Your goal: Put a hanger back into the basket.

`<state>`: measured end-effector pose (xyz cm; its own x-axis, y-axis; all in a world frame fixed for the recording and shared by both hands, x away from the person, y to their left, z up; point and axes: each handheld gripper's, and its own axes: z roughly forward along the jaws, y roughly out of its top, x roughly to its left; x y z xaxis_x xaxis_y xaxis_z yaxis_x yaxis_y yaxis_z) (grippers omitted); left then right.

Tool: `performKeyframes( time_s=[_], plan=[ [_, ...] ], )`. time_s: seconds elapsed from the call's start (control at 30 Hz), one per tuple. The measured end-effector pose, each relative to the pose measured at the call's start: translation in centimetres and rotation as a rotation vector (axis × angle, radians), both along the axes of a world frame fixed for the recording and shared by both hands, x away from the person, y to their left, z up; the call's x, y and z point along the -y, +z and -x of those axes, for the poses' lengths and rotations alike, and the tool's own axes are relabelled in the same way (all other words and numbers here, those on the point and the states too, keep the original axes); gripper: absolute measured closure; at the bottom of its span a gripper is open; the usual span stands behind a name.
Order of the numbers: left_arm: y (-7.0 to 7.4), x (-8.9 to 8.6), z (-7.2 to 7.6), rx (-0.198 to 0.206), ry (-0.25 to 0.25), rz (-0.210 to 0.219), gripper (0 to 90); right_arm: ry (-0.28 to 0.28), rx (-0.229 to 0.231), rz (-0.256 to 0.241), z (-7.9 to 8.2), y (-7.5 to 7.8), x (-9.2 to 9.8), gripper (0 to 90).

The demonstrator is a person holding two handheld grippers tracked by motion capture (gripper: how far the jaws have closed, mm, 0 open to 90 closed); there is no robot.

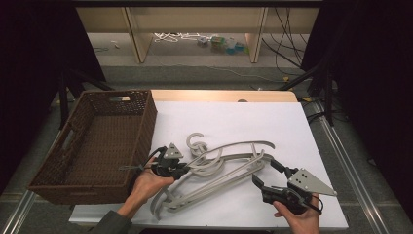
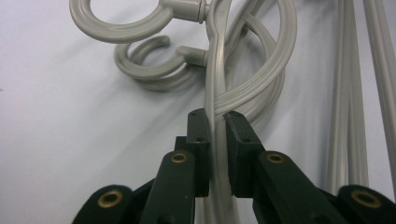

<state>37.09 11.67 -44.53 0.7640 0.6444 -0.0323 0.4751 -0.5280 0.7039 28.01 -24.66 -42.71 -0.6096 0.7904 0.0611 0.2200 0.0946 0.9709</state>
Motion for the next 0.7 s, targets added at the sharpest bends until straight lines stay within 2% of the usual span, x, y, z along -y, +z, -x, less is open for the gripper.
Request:
performKeyframes(
  time_s=[0.1,0.17,0.2,0.4,0.53,0.6,0.63,0.7],
  plan=[
    [0.6,-0.6,0.1,0.004,0.006,0.006,81.2,0.008,0.009,-0.007,0.0,0.0,-0.1,22.2],
    [0.8,-1.1,-0.1,0.008,0.03,0.011,81.2,0.002,0.01,0.011,0.1,0.0,-0.2,22.2],
    [0.8,-1.3,-0.2,0.009,0.037,0.017,81.2,0.019,-0.007,0.017,0.1,0.0,-0.2,22.2],
    [1.6,-2.2,0.0,0.012,0.058,0.04,81.2,0.028,-0.009,0.023,0.0,-0.1,-0.4,22.0],
    [3.4,-2.7,0.4,0.052,0.05,0.032,81.2,0.034,-0.014,0.034,0.1,-0.2,-0.6,22.0],
    [4.4,-3.0,0.6,0.071,0.054,0.051,81.2,0.044,-0.019,0.043,0.0,-0.2,-0.6,22.0],
    [5.0,-3.3,0.8,0.078,0.056,0.065,81.2,0.051,-0.006,0.024,-0.1,-0.4,-0.8,22.0],
    [6.0,-3.7,0.9,0.095,0.063,0.088,81.2,0.051,-0.019,0.033,0.0,-0.4,-0.9,22.0]
  ],
)
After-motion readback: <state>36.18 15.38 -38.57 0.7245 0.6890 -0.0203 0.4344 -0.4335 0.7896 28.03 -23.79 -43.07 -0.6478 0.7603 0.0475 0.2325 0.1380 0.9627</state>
